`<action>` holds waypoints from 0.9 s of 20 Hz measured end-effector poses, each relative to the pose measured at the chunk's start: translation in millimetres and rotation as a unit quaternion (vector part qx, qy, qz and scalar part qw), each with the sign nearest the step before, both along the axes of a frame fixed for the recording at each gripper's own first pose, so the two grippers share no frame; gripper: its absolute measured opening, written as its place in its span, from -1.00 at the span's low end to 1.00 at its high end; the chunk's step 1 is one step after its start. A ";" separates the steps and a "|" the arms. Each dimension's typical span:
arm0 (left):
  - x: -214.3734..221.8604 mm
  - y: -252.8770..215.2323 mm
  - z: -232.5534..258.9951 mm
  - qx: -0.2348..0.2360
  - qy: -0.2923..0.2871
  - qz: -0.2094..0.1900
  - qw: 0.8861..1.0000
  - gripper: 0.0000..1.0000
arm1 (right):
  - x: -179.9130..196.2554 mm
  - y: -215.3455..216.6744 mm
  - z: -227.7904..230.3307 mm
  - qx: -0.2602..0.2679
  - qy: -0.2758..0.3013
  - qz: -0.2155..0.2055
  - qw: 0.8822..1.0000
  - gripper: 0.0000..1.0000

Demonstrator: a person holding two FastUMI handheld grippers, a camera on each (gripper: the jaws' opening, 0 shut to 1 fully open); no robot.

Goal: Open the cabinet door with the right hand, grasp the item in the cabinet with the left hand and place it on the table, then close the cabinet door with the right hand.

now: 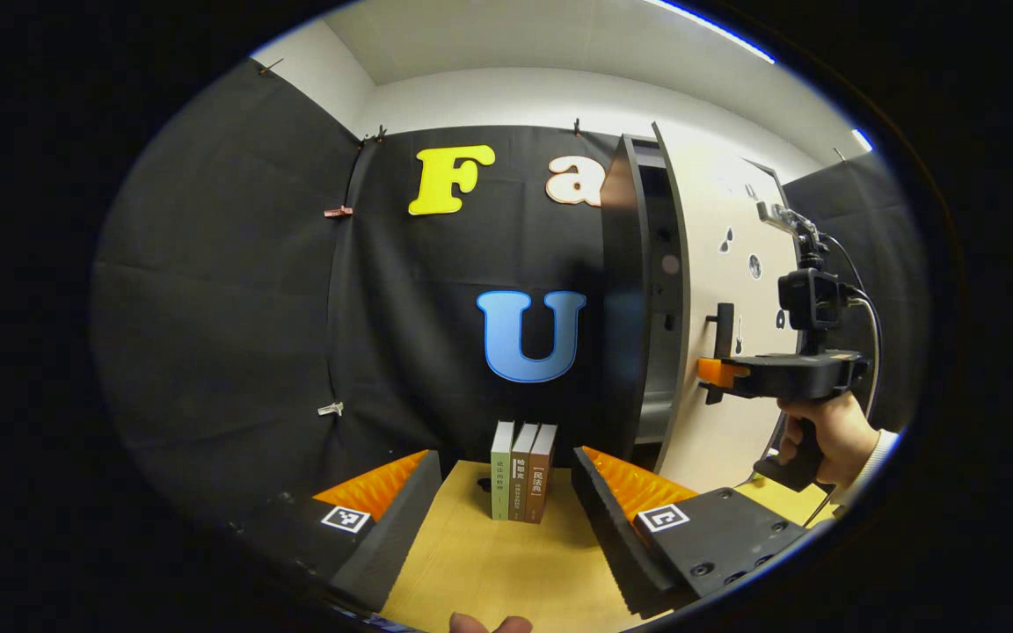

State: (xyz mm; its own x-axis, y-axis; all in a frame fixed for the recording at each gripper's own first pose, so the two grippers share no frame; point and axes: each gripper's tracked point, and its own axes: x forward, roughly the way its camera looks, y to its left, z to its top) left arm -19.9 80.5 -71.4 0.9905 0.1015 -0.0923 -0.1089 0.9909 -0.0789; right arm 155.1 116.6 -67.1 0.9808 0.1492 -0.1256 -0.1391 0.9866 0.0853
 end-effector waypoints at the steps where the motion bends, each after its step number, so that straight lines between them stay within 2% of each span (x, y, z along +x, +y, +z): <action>1: -3.9 -2.4 0.2 0.001 -0.001 0.002 1.000 0.89 | -8.5 -3.5 0.4 0.003 0.002 0.005 1.000 -0.65; 10: -25.2 -22.3 15.8 0.012 -0.008 0.010 1.000 0.89 | -87.2 -55.4 7.7 0.008 0.010 0.038 0.999 -0.65; 18: -22.5 -54.5 28.6 0.020 -0.012 0.001 1.000 0.89 | -144.7 -128.9 14.0 0.012 0.016 0.029 0.999 -0.67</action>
